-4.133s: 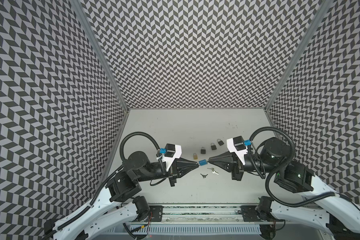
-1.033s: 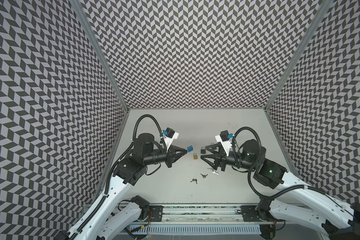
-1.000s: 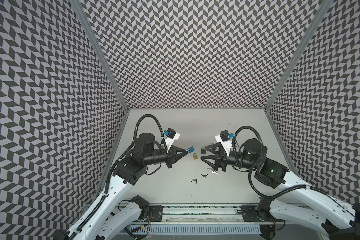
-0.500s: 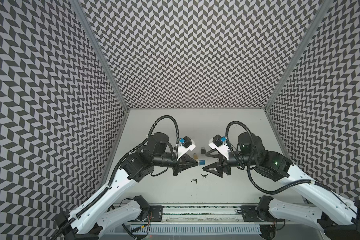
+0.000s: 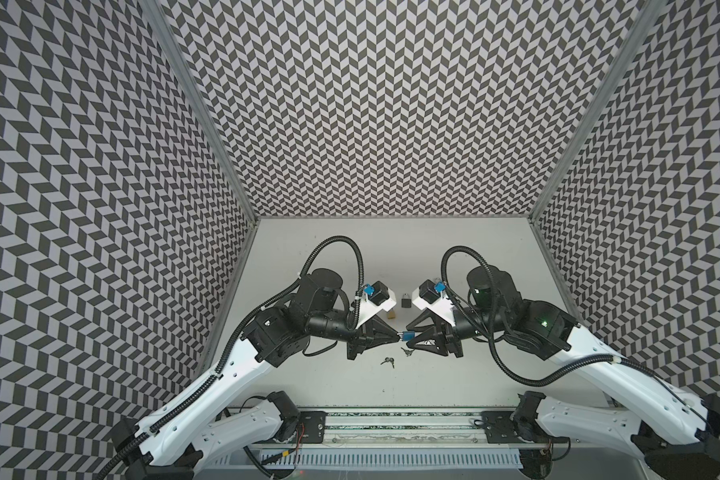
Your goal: Lock with the key
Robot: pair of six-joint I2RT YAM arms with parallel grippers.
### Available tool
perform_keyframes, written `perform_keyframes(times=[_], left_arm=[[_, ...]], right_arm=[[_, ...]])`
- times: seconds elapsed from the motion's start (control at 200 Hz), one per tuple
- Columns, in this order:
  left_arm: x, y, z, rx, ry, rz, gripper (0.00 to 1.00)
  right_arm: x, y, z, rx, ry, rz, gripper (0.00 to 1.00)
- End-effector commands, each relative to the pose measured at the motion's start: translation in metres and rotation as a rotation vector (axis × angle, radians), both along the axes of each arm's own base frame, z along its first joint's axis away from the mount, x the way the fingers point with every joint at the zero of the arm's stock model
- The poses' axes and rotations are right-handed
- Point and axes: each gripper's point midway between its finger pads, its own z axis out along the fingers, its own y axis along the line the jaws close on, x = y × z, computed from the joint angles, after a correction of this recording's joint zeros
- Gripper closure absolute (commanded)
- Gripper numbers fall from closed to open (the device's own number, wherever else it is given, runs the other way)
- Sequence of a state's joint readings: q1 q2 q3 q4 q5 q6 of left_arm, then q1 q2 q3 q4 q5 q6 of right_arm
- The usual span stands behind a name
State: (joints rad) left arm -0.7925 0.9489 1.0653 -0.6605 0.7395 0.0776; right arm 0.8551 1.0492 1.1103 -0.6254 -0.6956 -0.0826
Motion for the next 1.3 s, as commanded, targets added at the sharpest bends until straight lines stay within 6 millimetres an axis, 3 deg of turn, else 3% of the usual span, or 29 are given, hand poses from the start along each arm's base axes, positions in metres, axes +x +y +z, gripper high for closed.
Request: perform_keyframes(times=[0.0, 0.195, 0.406, 0.616, 0.721, 0.791, 0.866, 1.031, 1.121, 1.297], left_arm=[[-0.007, 0.0, 0.016, -0.037, -0.042, -0.039, 1.0], [-0.008, -0.002, 0.017, -0.039, -0.045, -0.043, 1.0], [-0.009, -0.002, 0.02, -0.048, -0.049, -0.046, 1.0], [-0.004, -0.001, 0.027, -0.07, -0.069, -0.006, 1.0], [0.021, 0.006, 0.035, -0.081, -0.098, 0.173, 0.46], [0.041, 0.017, 0.04, -0.093, -0.109, 0.33, 0.18], [0.064, 0.034, 0.039, -0.106, -0.108, 0.502, 0.01], [0.105, 0.068, 0.019, -0.169, 0.0, 0.784, 0.0], [0.122, 0.081, -0.005, -0.191, 0.106, 0.876, 0.0], [0.139, 0.098, -0.051, -0.198, 0.245, 1.008, 0.0]], right_arm=[[-0.004, 0.002, 0.019, 0.058, -0.035, 0.038, 0.67], [-0.005, 0.004, 0.019, 0.06, -0.024, 0.045, 0.8], [-0.005, 0.003, 0.02, 0.064, -0.026, 0.046, 1.0], [-0.002, 0.004, 0.028, 0.111, -0.029, 0.012, 1.0], [0.011, 0.004, 0.034, 0.163, -0.031, -0.081, 1.0], [0.027, 0.002, 0.033, 0.207, -0.018, -0.198, 1.0], [0.046, -0.002, 0.022, 0.249, 0.029, -0.337, 1.0], [0.074, -0.011, -0.01, 0.401, 0.213, -0.561, 1.0], [0.082, -0.01, -0.042, 0.423, 0.325, -0.631, 1.0], [0.094, 0.012, -0.12, 0.227, 0.433, -0.757, 1.0]])
